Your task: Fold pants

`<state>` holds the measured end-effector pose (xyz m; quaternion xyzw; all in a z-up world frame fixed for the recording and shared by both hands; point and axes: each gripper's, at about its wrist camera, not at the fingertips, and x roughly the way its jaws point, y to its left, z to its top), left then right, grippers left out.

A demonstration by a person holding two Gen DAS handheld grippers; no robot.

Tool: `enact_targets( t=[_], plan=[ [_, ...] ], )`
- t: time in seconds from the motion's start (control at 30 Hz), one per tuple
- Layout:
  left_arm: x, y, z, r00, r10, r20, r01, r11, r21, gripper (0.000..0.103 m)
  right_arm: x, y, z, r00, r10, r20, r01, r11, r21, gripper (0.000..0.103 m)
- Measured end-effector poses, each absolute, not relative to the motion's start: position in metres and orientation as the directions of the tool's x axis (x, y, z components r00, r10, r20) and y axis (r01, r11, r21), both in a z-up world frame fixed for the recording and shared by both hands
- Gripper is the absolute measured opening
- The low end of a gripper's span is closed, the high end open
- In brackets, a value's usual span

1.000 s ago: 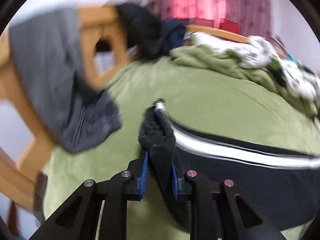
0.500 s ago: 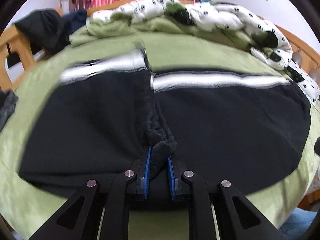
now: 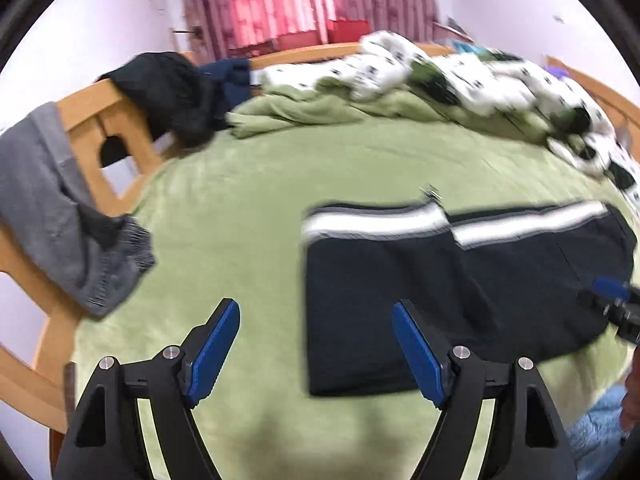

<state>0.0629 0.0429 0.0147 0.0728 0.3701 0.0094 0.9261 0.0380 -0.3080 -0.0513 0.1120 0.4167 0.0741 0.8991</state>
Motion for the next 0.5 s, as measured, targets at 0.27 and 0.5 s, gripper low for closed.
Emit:
enact_targets(
  t=[0.27,0.5],
  plan=[
    [0.090,0.100,-0.036,0.706,0.011,-0.708,-0.047,0.998,-0.031,0.078,0.120,-0.230,-0.077,0.553,0.286,-0.783,-0.110,0.956,0.272,0.064],
    [0.105,0.119,-0.062,0.627,0.027,-0.778,-0.128,0.989,-0.069,0.078,0.149,-0.210,-0.148,0.496,0.296,-0.817,-0.090,0.953,0.290,0.049]
  ],
)
